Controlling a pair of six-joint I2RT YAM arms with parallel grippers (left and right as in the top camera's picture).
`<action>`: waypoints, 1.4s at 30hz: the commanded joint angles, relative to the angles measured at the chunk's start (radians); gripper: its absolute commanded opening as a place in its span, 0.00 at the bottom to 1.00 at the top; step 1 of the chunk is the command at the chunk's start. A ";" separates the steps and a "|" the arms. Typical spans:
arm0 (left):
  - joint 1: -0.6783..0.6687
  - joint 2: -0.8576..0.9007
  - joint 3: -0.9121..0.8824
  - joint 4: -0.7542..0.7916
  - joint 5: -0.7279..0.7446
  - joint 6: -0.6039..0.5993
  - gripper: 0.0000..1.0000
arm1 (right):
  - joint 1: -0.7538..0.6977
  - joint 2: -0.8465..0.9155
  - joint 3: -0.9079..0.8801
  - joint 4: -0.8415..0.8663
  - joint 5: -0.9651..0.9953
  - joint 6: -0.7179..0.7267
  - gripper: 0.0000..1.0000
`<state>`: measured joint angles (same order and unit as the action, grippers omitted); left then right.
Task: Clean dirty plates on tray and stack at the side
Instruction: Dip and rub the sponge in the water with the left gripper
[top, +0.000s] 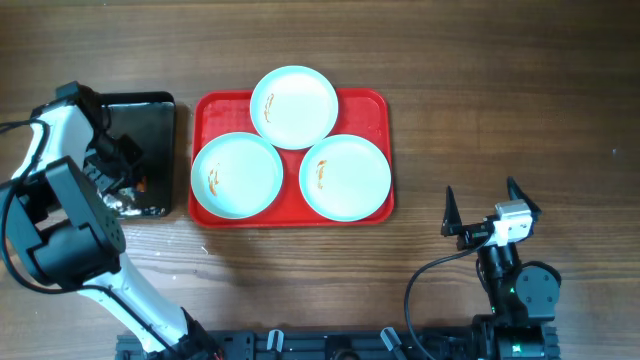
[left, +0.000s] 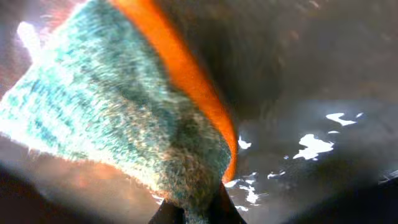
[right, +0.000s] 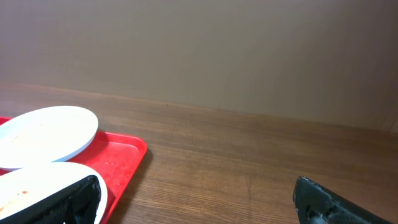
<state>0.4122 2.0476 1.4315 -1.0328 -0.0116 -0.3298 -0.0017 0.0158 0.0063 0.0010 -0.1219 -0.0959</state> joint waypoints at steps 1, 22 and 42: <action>0.008 -0.051 0.027 0.011 -0.079 -0.048 1.00 | -0.005 -0.005 -0.001 0.005 0.014 -0.008 1.00; 0.015 -0.048 0.017 0.152 -0.073 -0.150 0.64 | -0.005 -0.005 -0.001 0.005 0.014 -0.008 1.00; -0.072 -0.048 0.008 0.206 -0.103 0.270 0.78 | -0.005 -0.005 -0.001 0.005 0.014 -0.008 1.00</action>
<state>0.3332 2.0285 1.4410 -0.8436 -0.0589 -0.0475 -0.0021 0.0154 0.0063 0.0010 -0.1219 -0.0959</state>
